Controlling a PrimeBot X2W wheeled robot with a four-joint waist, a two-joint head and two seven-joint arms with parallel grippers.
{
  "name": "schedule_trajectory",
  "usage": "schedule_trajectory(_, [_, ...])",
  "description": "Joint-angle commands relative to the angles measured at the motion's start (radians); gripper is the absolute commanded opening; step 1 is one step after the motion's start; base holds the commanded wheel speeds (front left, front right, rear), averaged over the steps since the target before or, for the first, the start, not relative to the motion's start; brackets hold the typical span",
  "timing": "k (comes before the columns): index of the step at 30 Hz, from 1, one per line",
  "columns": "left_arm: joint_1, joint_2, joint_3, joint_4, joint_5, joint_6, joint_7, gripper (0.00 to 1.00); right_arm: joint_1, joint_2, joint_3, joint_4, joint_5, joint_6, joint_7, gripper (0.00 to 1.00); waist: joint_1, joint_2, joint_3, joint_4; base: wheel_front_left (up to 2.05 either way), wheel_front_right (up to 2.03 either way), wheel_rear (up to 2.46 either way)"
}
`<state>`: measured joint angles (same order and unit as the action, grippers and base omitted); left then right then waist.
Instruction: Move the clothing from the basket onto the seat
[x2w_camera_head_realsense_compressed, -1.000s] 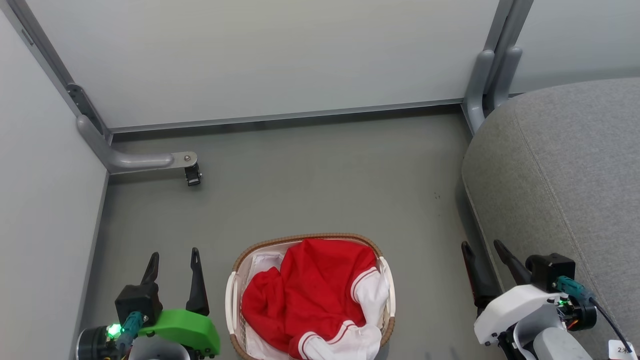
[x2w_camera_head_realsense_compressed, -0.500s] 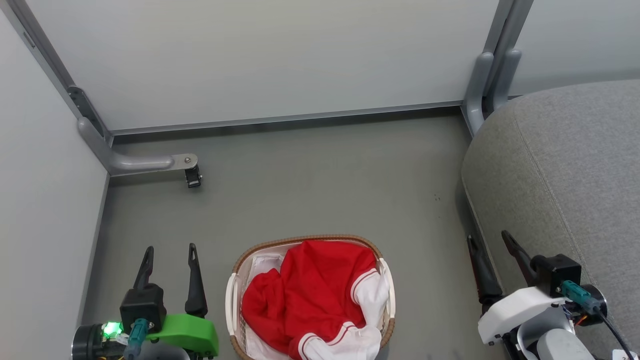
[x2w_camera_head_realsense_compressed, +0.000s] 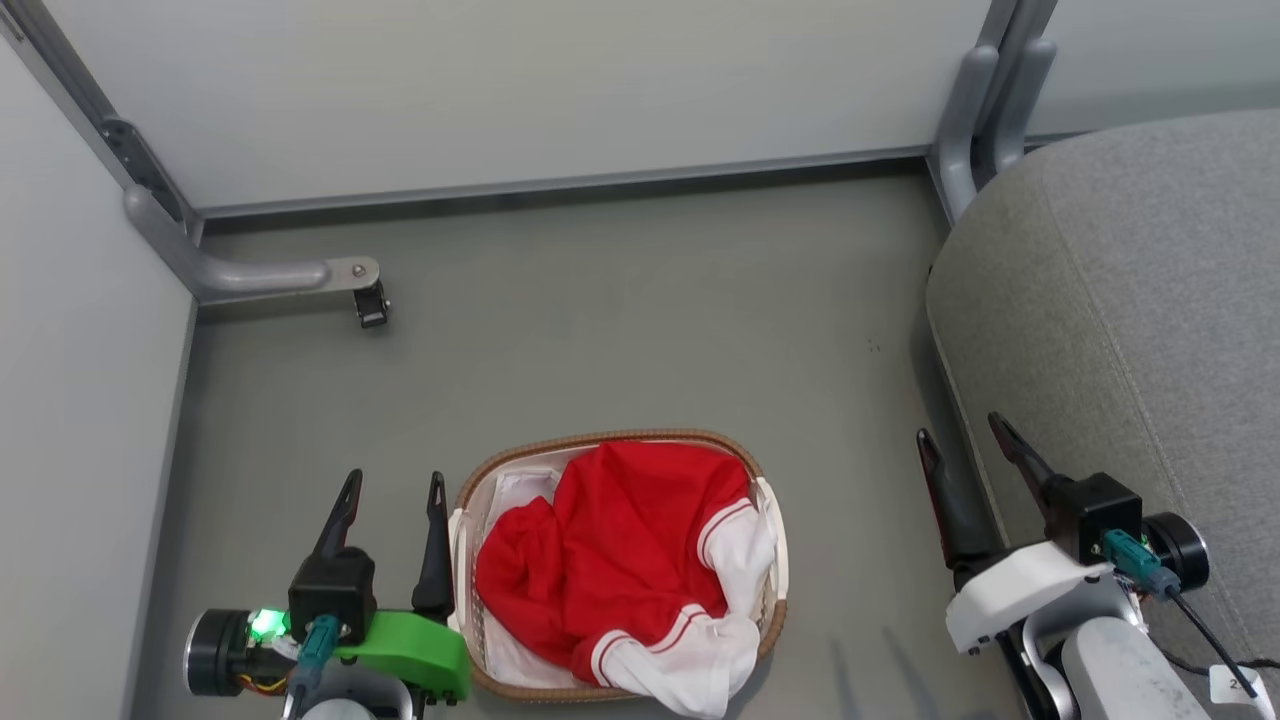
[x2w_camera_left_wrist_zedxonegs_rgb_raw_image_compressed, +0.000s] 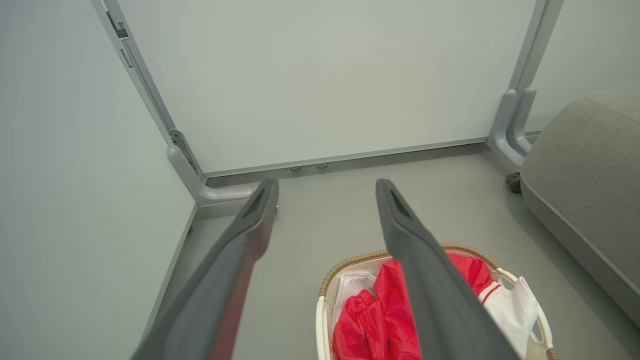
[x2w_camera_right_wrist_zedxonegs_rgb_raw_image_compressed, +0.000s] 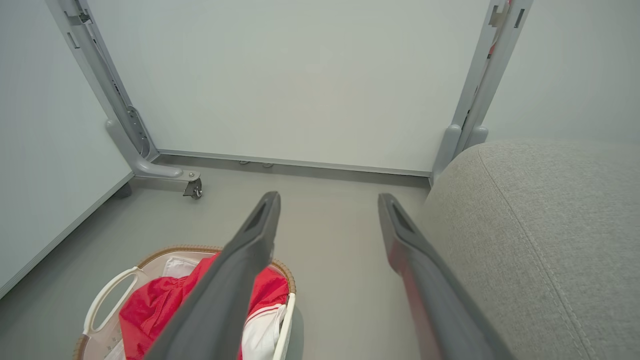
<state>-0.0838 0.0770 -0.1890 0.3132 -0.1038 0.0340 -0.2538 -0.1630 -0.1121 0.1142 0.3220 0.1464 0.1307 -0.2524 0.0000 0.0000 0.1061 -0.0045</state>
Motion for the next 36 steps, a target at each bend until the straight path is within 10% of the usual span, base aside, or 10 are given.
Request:
schedule_trajectory(1, [-0.032, -0.005, -0.001, 0.009, 0.029, -0.009, -0.006, 1.0, -0.026, -0.011, 0.006, -0.008, -0.018, 0.0, -0.009, 1.0, 0.0, 0.0, 0.076, -0.014, 0.0, 0.0, 0.0])
schedule_trajectory(18, [-0.271, -0.024, -0.106, 0.314, -0.069, -0.129, -0.011, 1.0, -0.201, -0.009, 0.061, -0.063, 0.022, 0.0, -0.014, 1.0, 0.0, 0.0, 0.395, -0.108, 0.0, 0.0, 0.0])
schedule_trajectory(36, [-0.517, -0.023, -0.409, 0.795, -0.357, -0.158, 0.045, 1.0, -0.256, 0.005, 0.164, -0.036, 0.068, 0.0, -0.014, 1.0, 0.0, 0.0, 0.522, -0.184, 0.0, 0.0, 0.0])
